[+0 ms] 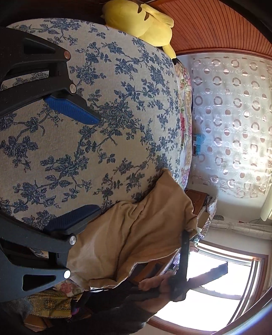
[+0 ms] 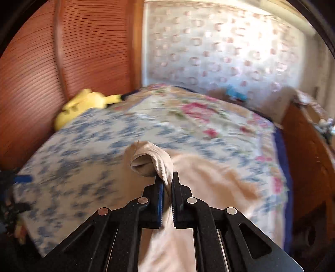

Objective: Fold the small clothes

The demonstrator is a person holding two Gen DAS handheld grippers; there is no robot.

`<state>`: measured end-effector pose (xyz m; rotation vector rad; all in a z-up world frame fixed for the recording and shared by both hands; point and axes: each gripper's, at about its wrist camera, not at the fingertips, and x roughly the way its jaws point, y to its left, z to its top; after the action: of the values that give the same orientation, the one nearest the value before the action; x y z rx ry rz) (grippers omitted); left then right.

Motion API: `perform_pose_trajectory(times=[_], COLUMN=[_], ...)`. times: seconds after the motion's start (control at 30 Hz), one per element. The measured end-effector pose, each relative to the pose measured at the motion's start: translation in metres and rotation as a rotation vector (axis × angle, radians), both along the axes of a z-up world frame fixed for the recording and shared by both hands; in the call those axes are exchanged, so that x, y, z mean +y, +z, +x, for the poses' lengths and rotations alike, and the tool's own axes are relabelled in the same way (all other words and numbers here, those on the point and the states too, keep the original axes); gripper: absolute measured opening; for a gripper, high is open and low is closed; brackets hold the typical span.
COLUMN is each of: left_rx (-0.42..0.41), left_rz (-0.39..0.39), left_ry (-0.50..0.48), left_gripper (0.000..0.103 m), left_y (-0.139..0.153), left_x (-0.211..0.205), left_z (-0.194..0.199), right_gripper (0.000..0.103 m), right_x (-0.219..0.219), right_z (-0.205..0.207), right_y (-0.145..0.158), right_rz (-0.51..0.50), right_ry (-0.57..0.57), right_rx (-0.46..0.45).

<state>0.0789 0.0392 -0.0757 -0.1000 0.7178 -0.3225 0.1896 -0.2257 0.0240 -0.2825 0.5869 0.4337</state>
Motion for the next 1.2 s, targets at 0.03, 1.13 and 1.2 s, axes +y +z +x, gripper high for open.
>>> perform_pose_trajectory(times=[0.03,1.13,1.2], left_rx=[0.001,0.002,0.02], left_rz=[0.003,0.102,0.116], left_ry=[-0.003,-0.192,-0.207], left_gripper=[0.079,0.064,0.057], left_y=[0.0,0.02,0.016], left_x=[-0.002,-0.094,-0.103], left_z=[0.0,0.145,0.164], right_gripper=[0.006,0.048,0.048], right_x=[-0.007,-0.067,-0.069], right_z=[0.01,0.097,0.103], right_y=[0.0,-0.055,-0.058], right_rz=[-0.011,0.074,0.058], right_ry=[-0.033,-0.23,-0.223], right_rx=[-0.001,0.109,0.121])
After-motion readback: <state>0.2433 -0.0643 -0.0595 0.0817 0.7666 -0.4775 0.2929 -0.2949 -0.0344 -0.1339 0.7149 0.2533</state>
